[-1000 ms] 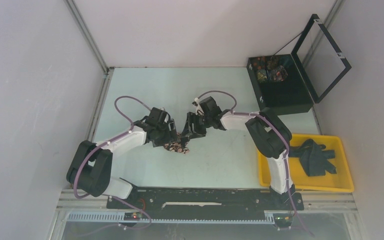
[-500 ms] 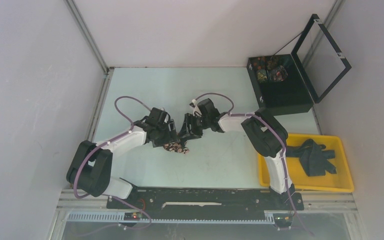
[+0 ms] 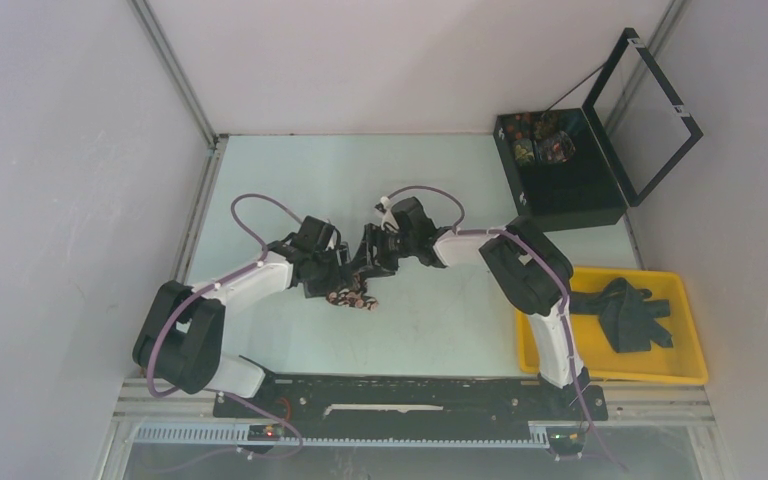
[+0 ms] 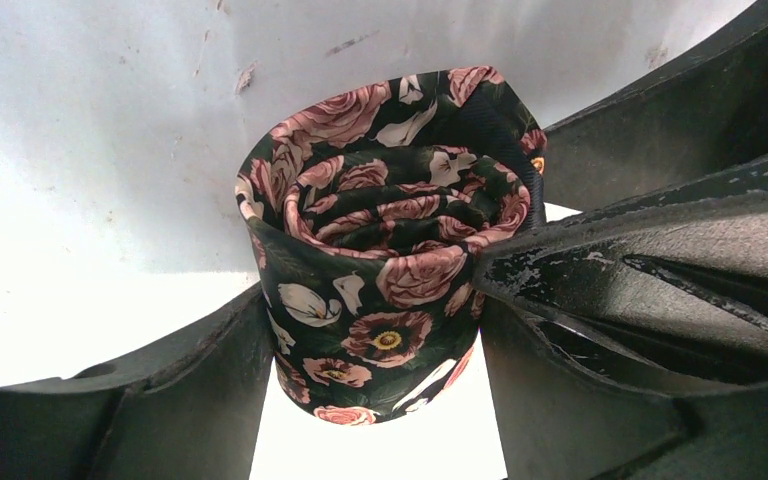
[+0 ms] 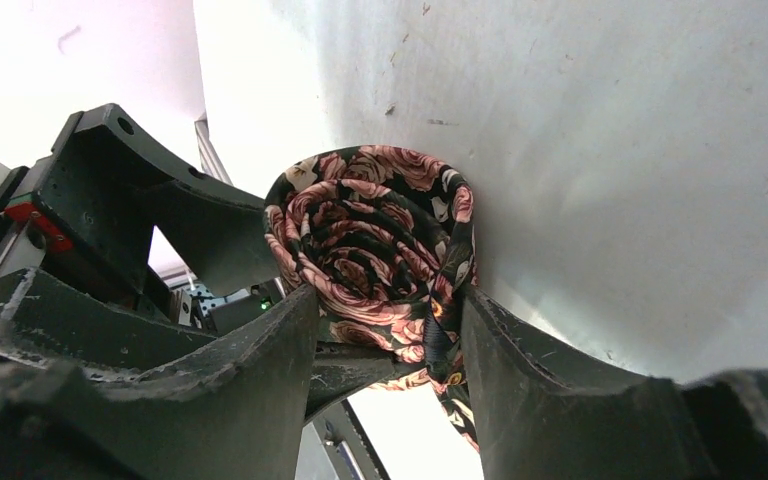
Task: Roll the ties
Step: Pick up the tie at the center of the board.
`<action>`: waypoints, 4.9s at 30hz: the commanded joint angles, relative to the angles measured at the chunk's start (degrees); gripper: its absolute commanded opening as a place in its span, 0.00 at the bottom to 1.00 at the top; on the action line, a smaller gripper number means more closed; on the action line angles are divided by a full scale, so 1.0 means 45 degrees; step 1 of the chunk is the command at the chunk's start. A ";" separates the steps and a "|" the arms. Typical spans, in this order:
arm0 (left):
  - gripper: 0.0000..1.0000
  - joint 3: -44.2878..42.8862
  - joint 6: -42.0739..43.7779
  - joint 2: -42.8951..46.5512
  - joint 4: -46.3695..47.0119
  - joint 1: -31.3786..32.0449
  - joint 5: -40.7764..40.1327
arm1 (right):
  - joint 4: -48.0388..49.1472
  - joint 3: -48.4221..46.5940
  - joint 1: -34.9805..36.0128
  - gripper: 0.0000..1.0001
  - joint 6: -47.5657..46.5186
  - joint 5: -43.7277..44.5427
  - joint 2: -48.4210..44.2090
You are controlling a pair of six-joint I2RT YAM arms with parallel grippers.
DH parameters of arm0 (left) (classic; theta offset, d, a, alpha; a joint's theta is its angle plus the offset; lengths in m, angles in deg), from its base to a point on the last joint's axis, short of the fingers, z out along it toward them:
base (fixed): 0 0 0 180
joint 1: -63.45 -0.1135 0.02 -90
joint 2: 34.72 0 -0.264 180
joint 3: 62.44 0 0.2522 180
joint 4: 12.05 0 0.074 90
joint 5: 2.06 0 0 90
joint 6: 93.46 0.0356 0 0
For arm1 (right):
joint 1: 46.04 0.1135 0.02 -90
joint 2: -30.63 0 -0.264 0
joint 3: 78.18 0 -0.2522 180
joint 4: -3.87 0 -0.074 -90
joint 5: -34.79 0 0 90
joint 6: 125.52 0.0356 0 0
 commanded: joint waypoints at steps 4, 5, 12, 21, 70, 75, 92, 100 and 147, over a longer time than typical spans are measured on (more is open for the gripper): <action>0.76 -0.0662 -0.0044 0.0077 0.0204 0.0038 -0.0221 | 0.0119 0.0046 0.0724 0.57 0.0054 -0.0848 0.0038; 0.76 -0.0687 -0.0087 0.0087 0.0148 0.0011 -0.0188 | 0.0026 0.0036 0.0708 0.57 0.0004 -0.0833 0.0019; 0.77 -0.0688 -0.0605 0.0434 0.0148 -0.0463 0.0806 | -0.0268 0.0036 0.0812 0.56 -0.0198 -0.0745 -0.0115; 0.78 -0.0333 -0.1113 0.0525 0.0577 -0.1051 0.1679 | -0.0430 0.0039 0.1053 0.58 -0.0215 -0.0764 -0.0133; 0.71 0.2852 -0.1278 0.3658 0.0491 -0.2430 0.1773 | 0.2208 0.0046 0.1851 0.65 -0.0162 -0.3490 0.0908; 0.71 0.3058 -0.1926 0.3823 0.1000 -0.2639 0.2163 | 0.2882 0.0042 0.2078 0.63 0.0472 -0.3251 0.1200; 0.74 0.3273 -0.3395 0.4251 0.2247 -0.2889 0.3271 | 0.3338 0.0045 0.2335 0.32 0.1387 -0.2984 0.1363; 0.78 0.3007 -0.3747 0.4524 0.1668 -0.2914 0.3488 | 0.2657 0.0039 0.1979 0.26 0.1744 -0.2854 0.1129; 0.76 0.1699 -0.1577 0.7447 -0.2599 -0.2906 0.1817 | -0.1158 0.0026 -0.2631 0.24 0.1128 -0.2933 -0.1069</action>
